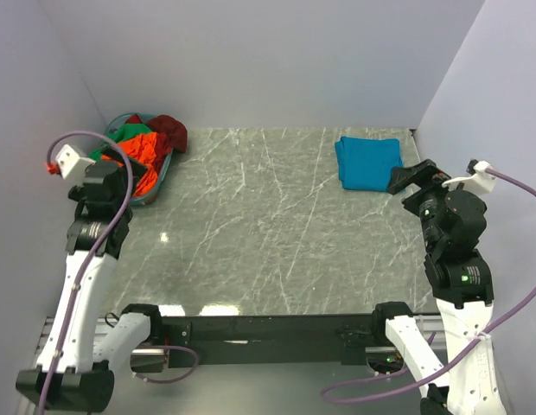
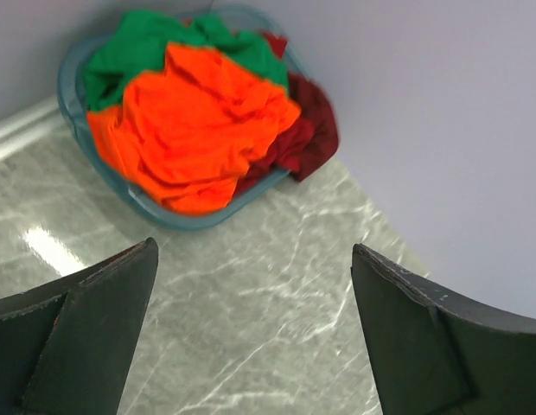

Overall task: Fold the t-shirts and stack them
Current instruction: Grab the tshirt from the pile

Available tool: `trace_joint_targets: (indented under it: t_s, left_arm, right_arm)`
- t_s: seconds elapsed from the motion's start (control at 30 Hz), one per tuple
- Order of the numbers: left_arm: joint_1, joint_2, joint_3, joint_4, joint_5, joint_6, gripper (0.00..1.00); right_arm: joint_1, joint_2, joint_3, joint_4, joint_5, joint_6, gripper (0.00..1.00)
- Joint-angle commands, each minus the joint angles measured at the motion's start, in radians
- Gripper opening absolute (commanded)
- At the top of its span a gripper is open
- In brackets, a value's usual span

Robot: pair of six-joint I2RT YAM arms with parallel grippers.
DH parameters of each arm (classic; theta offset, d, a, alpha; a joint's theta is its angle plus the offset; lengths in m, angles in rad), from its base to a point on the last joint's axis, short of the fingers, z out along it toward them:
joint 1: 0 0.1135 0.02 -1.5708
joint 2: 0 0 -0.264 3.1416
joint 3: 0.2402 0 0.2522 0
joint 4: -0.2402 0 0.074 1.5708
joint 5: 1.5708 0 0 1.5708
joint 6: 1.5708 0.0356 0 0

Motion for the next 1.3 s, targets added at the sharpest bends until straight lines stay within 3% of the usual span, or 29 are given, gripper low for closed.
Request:
trace_joint_targets:
  t_s: [0.0,0.2,0.4,0.67,0.8,1.13,1.27]
  left_arm:
    - [0.008,0.081,0.038,-0.012,0.057,-0.026,0.99]
    - [0.103,0.294,0.075,0.02,0.168,-0.031,1.0]
    - [0.152,0.483,0.123,0.147,0.207,0.024,0.99]
    - [0.202,0.778,0.32,0.154,0.263,0.104,0.98]
    - [0.207,0.909,0.41,0.106,0.28,0.125,0.91]
    - [0.213,0.999,0.422,0.094,0.31,0.138,0.66]
    - [0.219,1.019,0.43,0.098,0.333,0.145,0.43]
  right_arm:
    - [0.002,-0.025,-0.057,0.071,-0.073,-0.073,1.0]
    - [0.002,-0.042,-0.177,0.125,-0.056,-0.119,1.0]
    - [0.002,0.056,-0.163,0.102,-0.075,-0.145,1.0]
    - [0.002,0.1,-0.2,0.137,-0.122,-0.171,0.97]
    - [0.002,0.093,-0.205,0.136,-0.087,-0.173,0.97]
    - [0.002,0.105,-0.205,0.123,-0.07,-0.173,0.97]
    - [0.002,0.107,-0.203,0.116,-0.065,-0.174,0.96]
